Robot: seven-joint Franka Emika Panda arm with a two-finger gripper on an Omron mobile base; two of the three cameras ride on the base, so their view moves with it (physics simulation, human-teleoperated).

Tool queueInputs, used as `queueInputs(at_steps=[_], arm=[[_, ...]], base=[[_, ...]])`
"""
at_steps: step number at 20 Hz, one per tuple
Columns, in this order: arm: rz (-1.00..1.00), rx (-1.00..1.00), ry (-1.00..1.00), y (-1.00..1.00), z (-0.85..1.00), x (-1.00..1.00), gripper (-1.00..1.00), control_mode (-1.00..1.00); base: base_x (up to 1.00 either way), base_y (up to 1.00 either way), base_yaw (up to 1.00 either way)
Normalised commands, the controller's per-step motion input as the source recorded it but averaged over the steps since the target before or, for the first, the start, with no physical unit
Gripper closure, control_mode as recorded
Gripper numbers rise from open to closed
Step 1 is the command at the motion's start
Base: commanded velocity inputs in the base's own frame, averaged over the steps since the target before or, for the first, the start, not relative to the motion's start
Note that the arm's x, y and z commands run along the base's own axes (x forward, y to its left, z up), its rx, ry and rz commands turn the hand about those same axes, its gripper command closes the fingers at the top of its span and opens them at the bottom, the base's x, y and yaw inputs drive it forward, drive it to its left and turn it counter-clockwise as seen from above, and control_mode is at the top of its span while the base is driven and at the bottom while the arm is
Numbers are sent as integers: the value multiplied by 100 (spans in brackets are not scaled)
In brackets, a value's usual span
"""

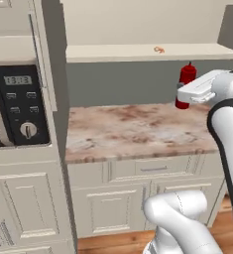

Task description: The dining table condiment station is running low on ketchup. Refill the condiment station by opening the cabinet and taking the ketchup from the cabinet and placing it on the dining table.

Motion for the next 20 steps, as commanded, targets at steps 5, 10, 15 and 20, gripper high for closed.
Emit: queueInputs(at_steps=[5,10,15,20], arm=[[0,0,0,0,0,0,100,100],[0,0,0,0,0,0,100,100],[0,0,0,0,0,0,100,100],[0,0,0,0,0,0,100,100]], base=[[-83,29,41],[-62,40,49],[-60,48,58],[-56,65,67]])
